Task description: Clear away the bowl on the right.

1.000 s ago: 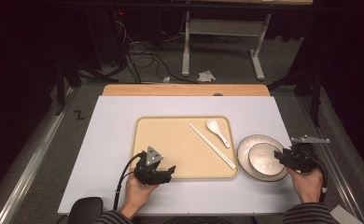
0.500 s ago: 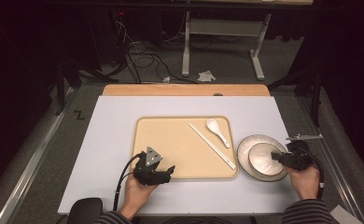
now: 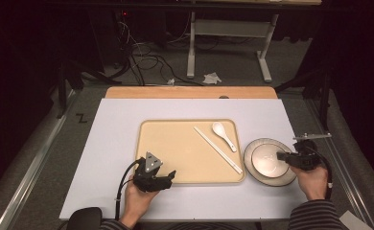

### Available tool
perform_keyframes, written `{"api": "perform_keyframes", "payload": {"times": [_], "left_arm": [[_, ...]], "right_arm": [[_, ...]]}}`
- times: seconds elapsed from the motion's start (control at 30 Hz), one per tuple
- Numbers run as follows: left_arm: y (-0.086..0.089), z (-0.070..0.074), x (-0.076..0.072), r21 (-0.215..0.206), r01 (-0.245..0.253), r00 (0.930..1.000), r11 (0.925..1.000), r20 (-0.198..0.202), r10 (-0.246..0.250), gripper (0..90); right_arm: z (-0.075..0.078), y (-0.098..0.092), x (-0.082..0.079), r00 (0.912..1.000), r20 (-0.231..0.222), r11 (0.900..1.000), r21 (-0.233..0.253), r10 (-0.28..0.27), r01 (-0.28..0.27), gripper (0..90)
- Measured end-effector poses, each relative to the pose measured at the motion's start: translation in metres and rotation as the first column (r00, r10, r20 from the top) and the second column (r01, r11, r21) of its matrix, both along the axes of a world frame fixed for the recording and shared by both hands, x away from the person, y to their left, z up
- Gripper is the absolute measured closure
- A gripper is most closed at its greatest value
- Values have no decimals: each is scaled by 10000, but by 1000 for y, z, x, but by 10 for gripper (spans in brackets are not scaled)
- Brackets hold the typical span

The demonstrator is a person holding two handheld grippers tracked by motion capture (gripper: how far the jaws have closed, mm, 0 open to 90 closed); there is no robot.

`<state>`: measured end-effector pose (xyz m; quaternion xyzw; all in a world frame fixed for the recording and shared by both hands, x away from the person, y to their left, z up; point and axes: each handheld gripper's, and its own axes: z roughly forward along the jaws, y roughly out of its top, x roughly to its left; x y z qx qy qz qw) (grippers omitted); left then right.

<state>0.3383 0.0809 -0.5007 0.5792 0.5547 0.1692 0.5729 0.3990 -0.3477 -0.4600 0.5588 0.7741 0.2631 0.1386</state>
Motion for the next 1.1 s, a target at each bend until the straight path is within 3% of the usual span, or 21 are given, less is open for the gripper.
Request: {"api": "perform_keyframes", "payload": {"times": [0.17,0.67,0.8,0.87,0.97,1.03,1.1], "left_arm": [[3,0,-1,81,-79,10000,9999,-21,80,280],[16,0,-8,43,-677,9977,9977,-29,677,280],[20,0,-10,37,-882,9961,9961,-18,882,278],[21,0,-11,-94,-1018,9948,9948,7,1019,277],[24,-1,-12,121,-1048,9945,9944,-53,1049,276],[24,-1,-13,34,-1078,9942,9942,-58,1078,277],[24,-1,-13,24,-1088,9940,9941,-73,1088,275]], "right_arm": [[0,-5,3,9998,-183,9980,625,117,-106,843],[12,5,15,9978,410,9982,248,529,-540,843],[17,9,18,9962,538,9964,449,691,-716,843],[20,10,20,9945,680,9949,556,800,-839,843],[25,20,21,9903,838,9908,688,1106,-1165,842],[26,22,21,9890,859,9897,681,1202,-1262,843],[30,33,21,9815,1004,9823,768,1630,-1710,843]]}}
